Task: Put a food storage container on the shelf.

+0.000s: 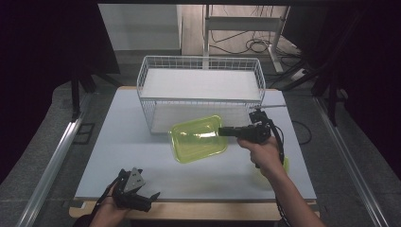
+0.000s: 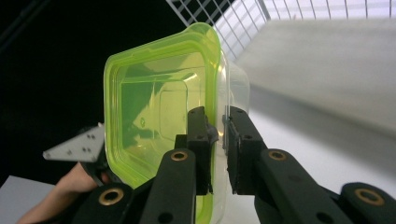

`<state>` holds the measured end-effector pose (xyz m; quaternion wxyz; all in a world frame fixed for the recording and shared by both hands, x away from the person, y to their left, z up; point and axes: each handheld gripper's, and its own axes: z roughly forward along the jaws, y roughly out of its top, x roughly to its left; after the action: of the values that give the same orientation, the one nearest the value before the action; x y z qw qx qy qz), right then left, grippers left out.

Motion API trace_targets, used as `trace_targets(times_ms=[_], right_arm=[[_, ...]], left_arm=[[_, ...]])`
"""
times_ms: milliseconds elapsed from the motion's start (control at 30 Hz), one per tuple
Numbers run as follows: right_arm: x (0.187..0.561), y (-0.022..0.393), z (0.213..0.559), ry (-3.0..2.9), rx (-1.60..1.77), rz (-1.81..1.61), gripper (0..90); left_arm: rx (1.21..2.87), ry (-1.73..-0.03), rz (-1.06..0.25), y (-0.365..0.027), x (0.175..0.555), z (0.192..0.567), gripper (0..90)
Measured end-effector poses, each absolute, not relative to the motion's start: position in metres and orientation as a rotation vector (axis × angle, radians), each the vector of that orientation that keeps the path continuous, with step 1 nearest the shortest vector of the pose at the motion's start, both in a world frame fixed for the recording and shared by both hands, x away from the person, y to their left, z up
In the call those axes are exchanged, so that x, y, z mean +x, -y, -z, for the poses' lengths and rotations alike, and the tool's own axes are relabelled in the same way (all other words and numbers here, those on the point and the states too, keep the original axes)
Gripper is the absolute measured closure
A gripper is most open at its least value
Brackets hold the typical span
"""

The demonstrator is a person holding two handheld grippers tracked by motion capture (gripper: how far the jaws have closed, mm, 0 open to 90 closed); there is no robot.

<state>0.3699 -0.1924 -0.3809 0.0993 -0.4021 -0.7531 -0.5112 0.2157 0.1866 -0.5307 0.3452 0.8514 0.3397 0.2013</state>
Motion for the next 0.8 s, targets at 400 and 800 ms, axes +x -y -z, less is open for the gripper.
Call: trace_targets(times_ms=[400,800], right_arm=[[0.398,0.187,0.339,2.194,-1.229,1.606,80.9],[0.427,0.181,0.318,2.184,-1.295,1.658,80.8]], left_arm=[[2.213,-0.879,-0.517,-0.186,0.216,0.532,1.6],[2.209,-0.88,-0.505,-0.186,0.216,0.532,1.6]])
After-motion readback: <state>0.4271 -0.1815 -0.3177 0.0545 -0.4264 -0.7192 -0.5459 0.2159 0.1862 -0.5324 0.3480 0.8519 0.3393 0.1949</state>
